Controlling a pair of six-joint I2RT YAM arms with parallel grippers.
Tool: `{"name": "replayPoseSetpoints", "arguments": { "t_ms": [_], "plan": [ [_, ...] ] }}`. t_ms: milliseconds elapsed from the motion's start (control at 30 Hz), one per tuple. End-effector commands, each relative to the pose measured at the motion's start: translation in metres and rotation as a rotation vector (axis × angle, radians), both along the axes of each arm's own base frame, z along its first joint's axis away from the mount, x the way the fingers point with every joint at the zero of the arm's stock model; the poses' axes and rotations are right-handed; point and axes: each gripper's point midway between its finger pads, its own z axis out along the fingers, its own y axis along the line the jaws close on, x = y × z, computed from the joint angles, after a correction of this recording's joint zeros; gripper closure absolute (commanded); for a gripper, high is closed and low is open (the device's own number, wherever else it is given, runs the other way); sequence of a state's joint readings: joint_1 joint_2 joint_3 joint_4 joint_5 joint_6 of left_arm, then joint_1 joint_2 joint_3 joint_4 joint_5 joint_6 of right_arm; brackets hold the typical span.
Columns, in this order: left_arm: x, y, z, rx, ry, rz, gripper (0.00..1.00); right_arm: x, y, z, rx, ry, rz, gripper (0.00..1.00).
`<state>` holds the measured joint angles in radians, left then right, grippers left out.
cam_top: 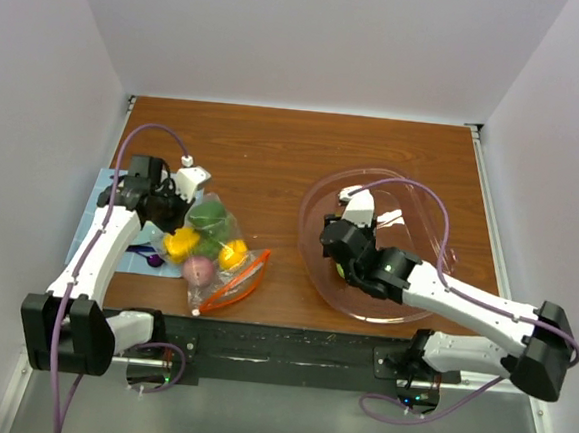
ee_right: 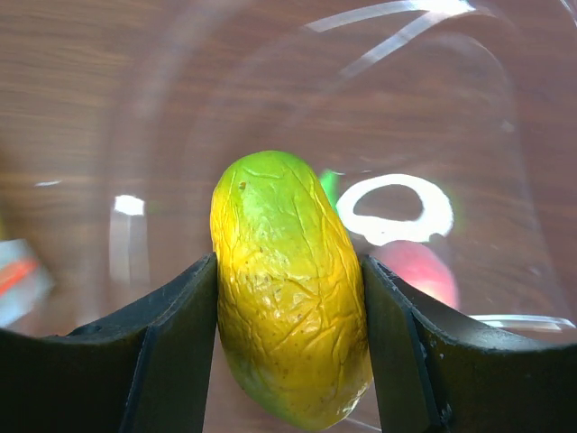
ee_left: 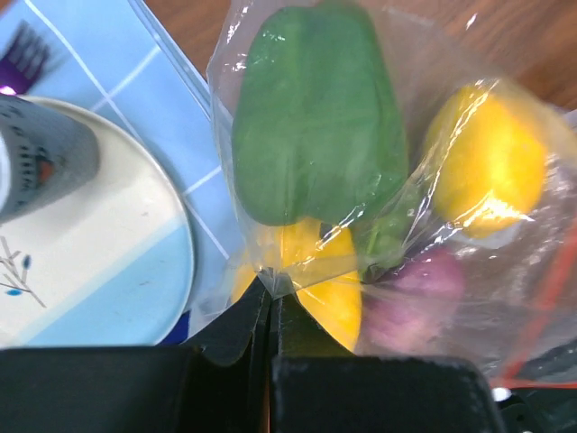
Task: Open the zip-top bag and remove the fake food
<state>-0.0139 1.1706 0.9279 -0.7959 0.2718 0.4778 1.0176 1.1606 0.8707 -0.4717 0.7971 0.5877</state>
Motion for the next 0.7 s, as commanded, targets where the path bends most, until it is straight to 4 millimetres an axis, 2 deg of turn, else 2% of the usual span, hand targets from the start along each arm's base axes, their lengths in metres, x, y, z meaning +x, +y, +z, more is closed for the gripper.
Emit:
{"name": "replayPoseSetpoints", "arguments": {
  "t_ms": [0, 33, 67, 167, 267, 333, 400, 433, 467, 500, 533, 567, 633, 667],
  "plan": [
    [0.003, -0.008, 0.031, -0.037, -0.048, -0.019, 1.00, 0.020, -0.020, -0.016, -0.095, 0.084, -0.133, 0.54],
    [0.003, -0.007, 0.030, -0.029, -0.047, -0.014, 1.00, 0.024, -0.019, -0.019, -0.113, 0.101, -0.133, 0.40],
    [0.002, -0.005, 0.030, -0.022, -0.044, -0.010, 1.00, 0.025, -0.019, -0.019, -0.131, 0.114, -0.128, 0.12],
    [-0.003, -0.002, 0.025, -0.004, -0.025, -0.004, 1.00, 0.035, -0.007, 0.000, -0.098, 0.086, -0.117, 0.01],
    [-0.005, 0.003, 0.017, 0.024, -0.020, 0.004, 1.00, 0.043, 0.001, 0.025, -0.065, 0.030, -0.094, 0.01],
    [-0.007, 0.009, 0.010, 0.052, -0.017, 0.014, 1.00, 0.040, 0.006, 0.035, -0.071, 0.021, -0.052, 0.01],
    [-0.007, 0.016, 0.002, 0.089, -0.015, 0.025, 1.00, 0.027, 0.025, 0.040, -0.063, 0.002, 0.032, 0.08],
    [-0.007, 0.018, 0.000, 0.099, -0.015, 0.027, 1.00, 0.021, 0.034, 0.051, -0.032, -0.032, 0.075, 0.20],
    [-0.008, 0.019, -0.005, 0.109, -0.012, 0.025, 1.00, 0.005, 0.052, 0.050, -0.029, -0.040, 0.153, 0.29],
    [-0.008, 0.022, -0.008, 0.123, -0.009, 0.032, 1.00, -0.004, 0.062, 0.052, -0.016, -0.051, 0.196, 0.39],
    [-0.009, 0.023, -0.011, 0.131, -0.004, 0.031, 1.00, -0.013, 0.077, 0.057, 0.033, -0.072, 0.248, 0.60],
    [-0.010, 0.024, -0.016, 0.135, 0.007, 0.033, 1.00, -0.034, 0.094, 0.046, 0.041, -0.054, 0.338, 0.75],
    [-0.011, 0.025, -0.019, 0.139, 0.015, 0.034, 1.00, -0.050, 0.112, 0.031, 0.069, -0.051, 0.399, 0.97],
    [-0.013, 0.025, -0.022, 0.140, 0.024, 0.034, 1.00, -0.064, 0.124, 0.024, 0.080, -0.042, 0.453, 1.00]
  ]
}}
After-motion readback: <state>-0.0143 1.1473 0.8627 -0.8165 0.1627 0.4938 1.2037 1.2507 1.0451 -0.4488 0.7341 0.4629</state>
